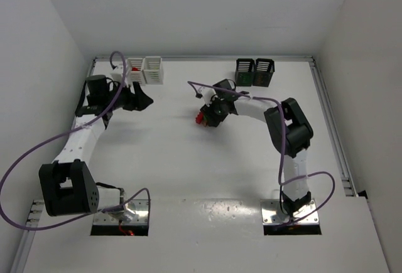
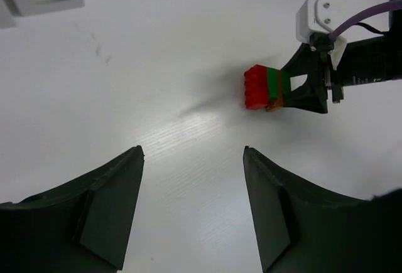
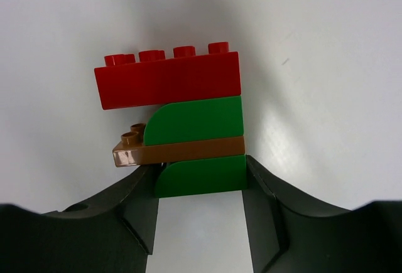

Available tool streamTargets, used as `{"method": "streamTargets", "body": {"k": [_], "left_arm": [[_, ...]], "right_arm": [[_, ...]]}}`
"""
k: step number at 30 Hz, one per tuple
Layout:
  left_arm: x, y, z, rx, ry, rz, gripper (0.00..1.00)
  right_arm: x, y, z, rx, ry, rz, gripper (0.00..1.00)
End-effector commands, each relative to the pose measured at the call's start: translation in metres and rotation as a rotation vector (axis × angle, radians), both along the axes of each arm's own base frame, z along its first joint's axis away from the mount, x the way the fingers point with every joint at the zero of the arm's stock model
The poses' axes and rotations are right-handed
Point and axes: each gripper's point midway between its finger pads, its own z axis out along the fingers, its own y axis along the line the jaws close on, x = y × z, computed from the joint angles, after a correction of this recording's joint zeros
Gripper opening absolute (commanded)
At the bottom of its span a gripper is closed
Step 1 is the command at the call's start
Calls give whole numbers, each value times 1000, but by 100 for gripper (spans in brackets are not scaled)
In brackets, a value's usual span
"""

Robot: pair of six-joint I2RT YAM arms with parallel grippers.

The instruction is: Sort the legos into containers by color

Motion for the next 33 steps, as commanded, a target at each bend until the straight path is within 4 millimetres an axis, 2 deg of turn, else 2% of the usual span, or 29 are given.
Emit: {"method": "streamTargets", "body": {"k": [1,2,3,4,5,8,9,11,12,15,19,21,24,25,28,33], "left_arm": [[-17,-27,-6,-108,21,-131,70],[-28,-36,-18,-156,72,-148,70],[-32,-44,-15,-198,59,-197,70],[-37,-51,-20,-231,81,-220,70],[-45,-58,-25,-279,124,-228,70],[-52,-79,-26,-354,176,-325,70],[-54,-85,-25,-379,206,-346,70],[-60,-101,-19,-425,249,-427,70],[-60,-106,-25,-458,311,-437,70],[-67,-121,-27,-515,394,-503,70],[-62,-130,-13,-551,386,-536,70],[-65,-140,-12,-551,402,-562,70],[-68,-150,-16,-553,433,-582,70],[-70,-156,-13,-548,430,-602,70],[-74,-167,-16,-544,455,-630,70],[-77,-173,-20,-537,486,-636,70]], "right_arm": [[-21,18,52,137,-70,128,11],[-38,20,68,187,-86,187,9],[-48,19,76,209,-91,215,9],[-61,16,75,223,-86,238,8],[-69,20,101,277,-129,279,8],[-89,22,115,328,-96,324,8],[-92,25,122,336,-112,336,8],[-94,24,123,336,-114,336,8],[-98,27,124,344,-109,352,7],[-98,35,133,364,-118,367,7],[-107,41,134,366,-98,389,7],[-106,41,137,367,-100,390,7],[-108,51,146,377,-117,415,6],[-109,50,140,369,-98,413,6],[-109,54,140,360,-109,424,6],[-111,61,142,356,-111,438,6]]}}
